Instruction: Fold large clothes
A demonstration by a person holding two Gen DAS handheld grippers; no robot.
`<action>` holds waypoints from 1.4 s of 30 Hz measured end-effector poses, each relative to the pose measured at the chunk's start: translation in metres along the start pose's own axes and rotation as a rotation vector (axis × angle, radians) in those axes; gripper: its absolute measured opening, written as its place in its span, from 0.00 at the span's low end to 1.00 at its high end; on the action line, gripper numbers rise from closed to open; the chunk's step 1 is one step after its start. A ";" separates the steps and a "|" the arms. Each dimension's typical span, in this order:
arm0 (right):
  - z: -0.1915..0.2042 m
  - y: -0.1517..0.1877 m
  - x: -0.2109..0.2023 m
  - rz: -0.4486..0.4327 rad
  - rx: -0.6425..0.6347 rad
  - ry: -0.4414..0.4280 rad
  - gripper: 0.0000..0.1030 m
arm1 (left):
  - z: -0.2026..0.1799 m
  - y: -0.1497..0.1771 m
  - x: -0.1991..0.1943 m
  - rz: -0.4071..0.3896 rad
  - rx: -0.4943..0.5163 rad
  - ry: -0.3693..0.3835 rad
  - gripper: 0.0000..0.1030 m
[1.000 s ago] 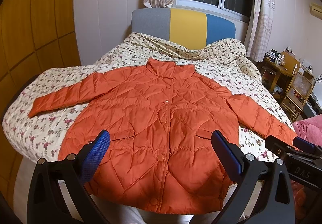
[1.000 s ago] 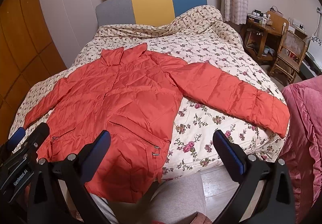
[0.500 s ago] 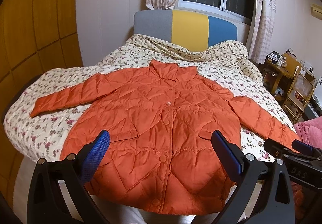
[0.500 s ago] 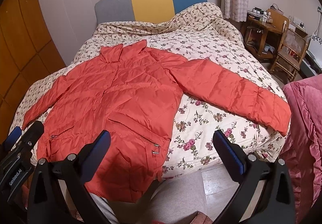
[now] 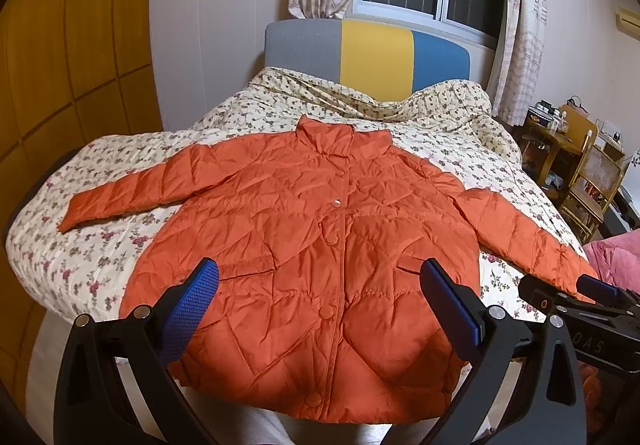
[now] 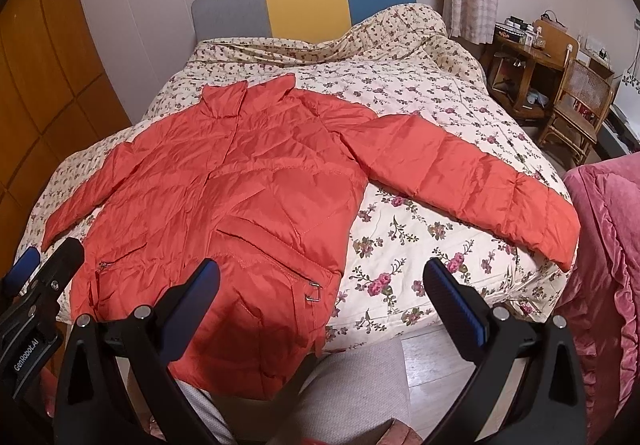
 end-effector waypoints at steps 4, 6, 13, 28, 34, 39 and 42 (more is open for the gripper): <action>-0.001 0.000 0.005 0.003 -0.001 0.015 0.98 | 0.001 0.001 0.003 0.007 0.003 -0.001 0.97; -0.002 -0.001 0.010 0.013 0.005 0.020 0.98 | 0.003 0.003 0.007 0.017 0.003 -0.004 0.97; 0.003 -0.005 0.022 0.021 -0.004 0.029 0.98 | 0.007 0.005 0.017 0.036 0.000 0.004 0.97; -0.011 -0.018 0.058 0.061 0.044 0.093 0.98 | 0.022 0.010 0.046 0.087 -0.025 0.001 0.97; -0.025 -0.024 0.081 0.054 0.123 0.009 0.98 | 0.031 0.008 0.065 0.092 -0.007 -0.016 0.97; -0.067 -0.025 0.117 0.092 0.281 -0.071 0.98 | 0.049 0.004 0.099 0.127 0.047 -0.058 0.97; -0.103 -0.027 0.131 0.075 0.380 -0.040 0.98 | 0.066 0.006 0.125 0.160 0.026 -0.053 0.97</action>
Point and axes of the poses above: each gripper's, at about its wrist camera, not at the fingertips, and x roughly the way its jaws point, z to its left, y to its underside, the point moved 8 cm from there along x, roughly the way its jaws point, and after that the axes turned 8 degrees about x, right-handed, at the moved point
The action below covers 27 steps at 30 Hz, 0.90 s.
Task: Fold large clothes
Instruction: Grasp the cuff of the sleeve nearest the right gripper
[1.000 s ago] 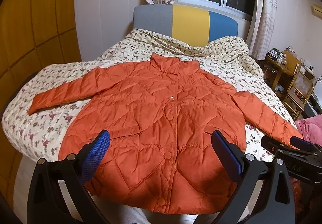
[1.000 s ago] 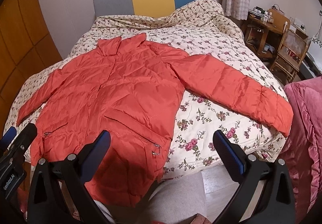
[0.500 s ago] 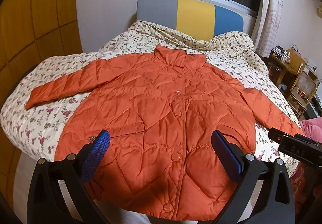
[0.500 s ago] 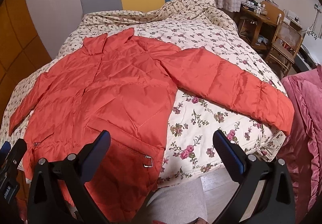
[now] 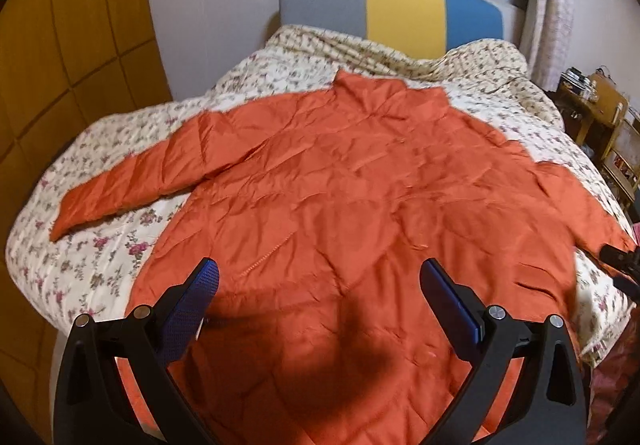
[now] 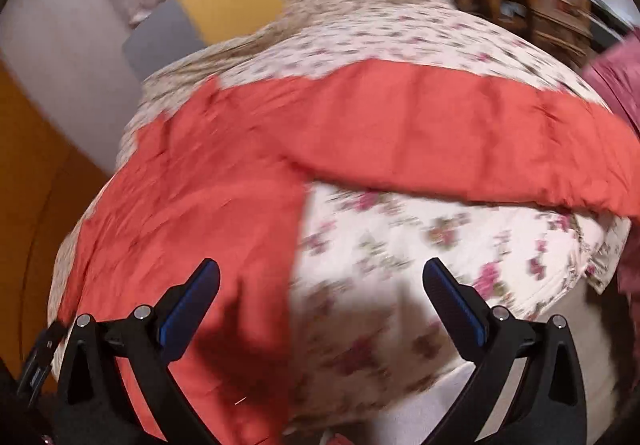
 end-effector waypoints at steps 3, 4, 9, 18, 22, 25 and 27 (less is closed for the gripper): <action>-0.034 -0.012 0.014 0.010 0.149 0.009 0.91 | 0.017 -0.003 0.023 0.011 -0.027 0.000 0.97; -0.048 -0.016 0.020 0.019 0.225 0.001 0.84 | 0.021 -0.005 0.028 0.012 -0.029 -0.007 0.97; -0.091 -0.036 0.024 -0.045 0.419 -0.035 0.68 | 0.048 -0.016 0.059 0.006 -0.002 -0.098 0.97; -0.145 -0.068 0.010 -0.194 0.691 -0.092 0.61 | 0.080 -0.026 0.106 0.030 0.032 -0.176 0.97; -0.163 -0.081 0.006 -0.254 0.780 -0.127 0.61 | 0.091 -0.025 0.122 0.048 -0.018 -0.150 0.97; -0.176 -0.085 0.003 -0.296 0.844 -0.153 0.61 | 0.097 -0.024 0.133 0.052 -0.026 -0.158 0.97; -0.181 -0.085 0.001 -0.321 0.870 -0.153 0.60 | 0.099 -0.023 0.139 0.060 -0.039 -0.140 0.97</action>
Point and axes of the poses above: each gripper's, at about its wrist camera, not at the fingertips, and x roughly the way its jaws point, z to its left, y to its underside, the point moved 8 cm from there along x, roughly the way its jaws point, and after that the axes turned 8 degrees about x, right-handed, at the moved point
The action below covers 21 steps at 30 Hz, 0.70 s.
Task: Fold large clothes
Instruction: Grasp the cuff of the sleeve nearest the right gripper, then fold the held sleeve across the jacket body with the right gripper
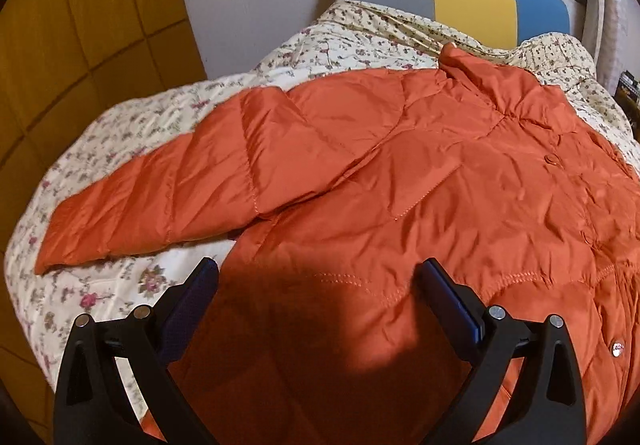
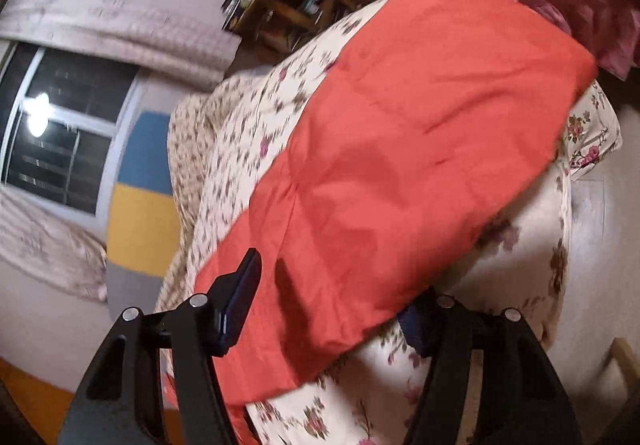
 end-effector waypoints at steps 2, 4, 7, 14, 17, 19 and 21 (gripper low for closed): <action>-0.005 -0.009 -0.006 -0.033 0.018 0.000 0.57 | 0.000 0.005 0.006 0.010 -0.015 0.021 0.97; -0.007 -0.015 -0.004 -0.052 0.021 0.004 0.45 | 0.000 0.008 0.009 0.011 -0.026 0.032 0.97; -0.008 -0.016 -0.003 -0.096 -0.019 0.064 0.24 | 0.000 0.010 0.013 0.020 -0.033 0.046 0.97; 0.049 -0.008 -0.004 -0.224 -0.298 0.126 0.10 | -0.003 0.012 0.018 0.037 -0.027 0.039 0.97; 0.097 0.017 -0.007 -0.282 -0.507 0.098 0.10 | -0.003 0.013 0.019 0.036 -0.030 0.042 0.97; 0.126 0.042 -0.007 -0.297 -0.630 0.073 0.10 | -0.002 0.013 0.019 0.033 -0.036 0.047 0.97; 0.145 0.064 -0.002 -0.302 -0.703 0.058 0.10 | -0.002 0.014 0.019 0.032 -0.042 0.053 0.97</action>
Point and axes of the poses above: each gripper's, at about its wrist camera, not at the fingertips, and x roughly the way its jaws point, z to its left, y to its underside, the point moved 8 cm from there along x, roughly the way its jaws point, and after that the axes turned 8 degrees about x, right-handed, at the moved point
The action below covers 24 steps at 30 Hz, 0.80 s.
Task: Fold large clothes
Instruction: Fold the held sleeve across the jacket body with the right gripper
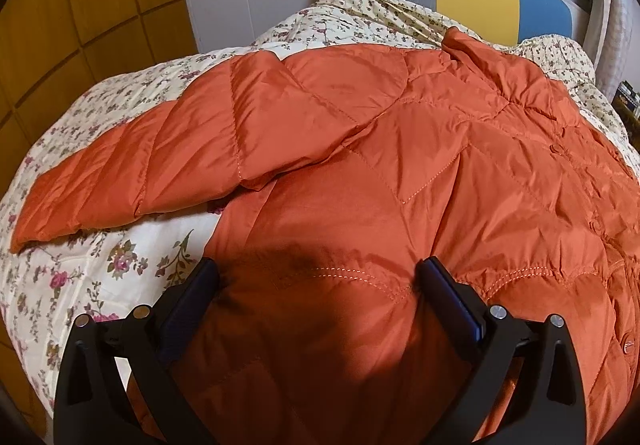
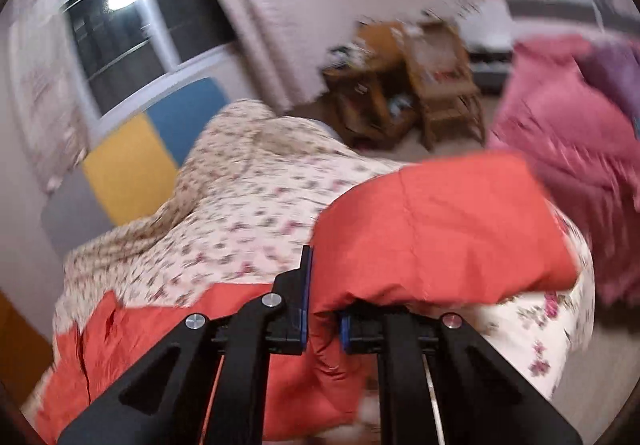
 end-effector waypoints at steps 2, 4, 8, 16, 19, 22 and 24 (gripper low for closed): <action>0.030 0.009 -0.003 -0.006 -0.053 -0.029 0.10 | 0.001 0.000 0.000 -0.003 -0.004 0.003 0.97; 0.056 0.020 -0.004 -0.005 -0.102 -0.065 0.10 | 0.001 0.001 -0.001 -0.012 -0.007 -0.001 0.97; 0.114 0.051 -0.006 0.000 -0.236 -0.151 0.10 | 0.000 0.001 -0.004 -0.026 0.003 -0.025 0.97; 0.214 0.126 0.002 0.017 -0.530 -0.284 0.10 | 0.001 0.001 -0.003 -0.027 -0.007 -0.013 0.97; 0.246 0.167 0.001 0.028 -0.692 -0.335 0.10 | 0.001 0.001 -0.003 -0.030 -0.010 -0.011 0.97; 0.272 0.208 0.001 0.017 -0.881 -0.379 0.09 | 0.001 0.001 -0.004 -0.031 -0.011 -0.011 0.97; 0.288 0.231 0.000 0.005 -0.994 -0.401 0.09 | 0.001 0.002 -0.004 -0.033 -0.012 -0.012 0.97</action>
Point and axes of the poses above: each gripper's, at about its wrist camera, not at the fingertips, and x roughly the way its jaws point, z to its left, y to its underside, the point moved 8 cm from there along x, roughly the way its jaws point, and after that the axes turned 8 degrees about x, right-handed, at the moved point
